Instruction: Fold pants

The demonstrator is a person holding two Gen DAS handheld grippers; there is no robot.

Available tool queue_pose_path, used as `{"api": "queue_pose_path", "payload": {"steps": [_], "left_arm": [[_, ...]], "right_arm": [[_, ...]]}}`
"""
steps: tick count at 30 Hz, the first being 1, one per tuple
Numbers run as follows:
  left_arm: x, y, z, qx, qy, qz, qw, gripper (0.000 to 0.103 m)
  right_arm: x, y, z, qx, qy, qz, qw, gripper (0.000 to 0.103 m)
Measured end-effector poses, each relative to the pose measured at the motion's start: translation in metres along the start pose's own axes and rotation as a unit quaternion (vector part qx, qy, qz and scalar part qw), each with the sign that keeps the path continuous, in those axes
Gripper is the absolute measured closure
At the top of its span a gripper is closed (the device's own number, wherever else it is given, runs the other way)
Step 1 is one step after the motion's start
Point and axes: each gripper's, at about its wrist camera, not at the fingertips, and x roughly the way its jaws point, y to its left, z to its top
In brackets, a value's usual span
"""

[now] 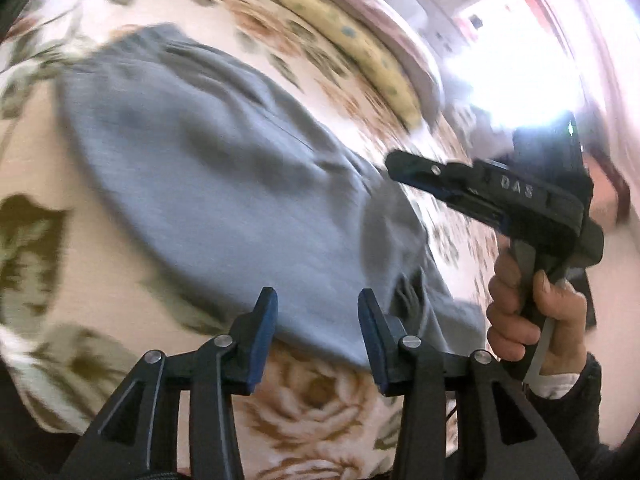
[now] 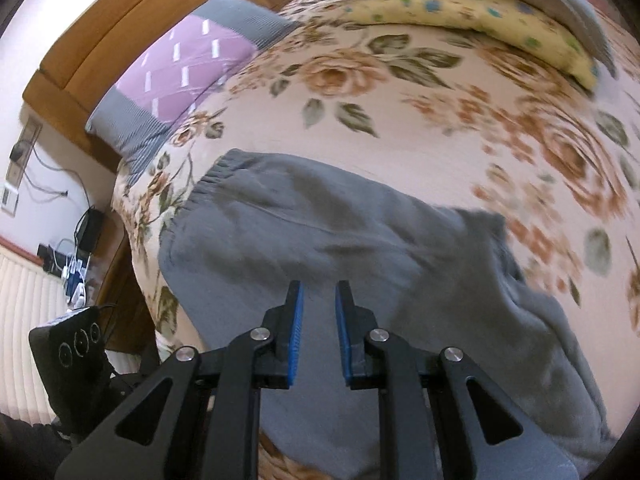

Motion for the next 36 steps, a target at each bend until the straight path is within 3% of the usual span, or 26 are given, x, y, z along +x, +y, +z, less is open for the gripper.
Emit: {"api": "queue_pose_path", "payload": {"steps": [7, 9, 11, 19, 25, 36], "left_arm": [[-0.029, 0.050, 0.020, -0.094, -0.071, 0.021, 0.9928, 0.051], [-0.035, 0.059, 0.024, -0.106, -0.083, 0.028, 0.9905, 0.050], [-0.038, 0.068, 0.029, -0.117, -0.088, 0.034, 0.9886, 0.050], [-0.036, 0.091, 0.038, -0.160, -0.096, 0.030, 0.9821, 0.046], [-0.025, 0.098, 0.052, -0.178, -0.104, 0.030, 0.9780, 0.042], [-0.017, 0.117, 0.074, -0.206, -0.110, 0.036, 0.9716, 0.042]], "right_arm": [[0.040, 0.039, 0.042, -0.052, 0.030, 0.009, 0.998, 0.082], [0.052, 0.048, 0.056, -0.067, 0.043, 0.013, 0.997, 0.070], [0.064, 0.062, 0.069, -0.097, 0.048, 0.006, 0.994, 0.049], [0.109, 0.090, 0.114, -0.187, 0.088, -0.001, 0.978, 0.036], [0.144, 0.105, 0.142, -0.236, 0.120, 0.007, 0.964, 0.036], [0.198, 0.112, 0.158, -0.265, 0.166, 0.015, 0.950, 0.036]]}}
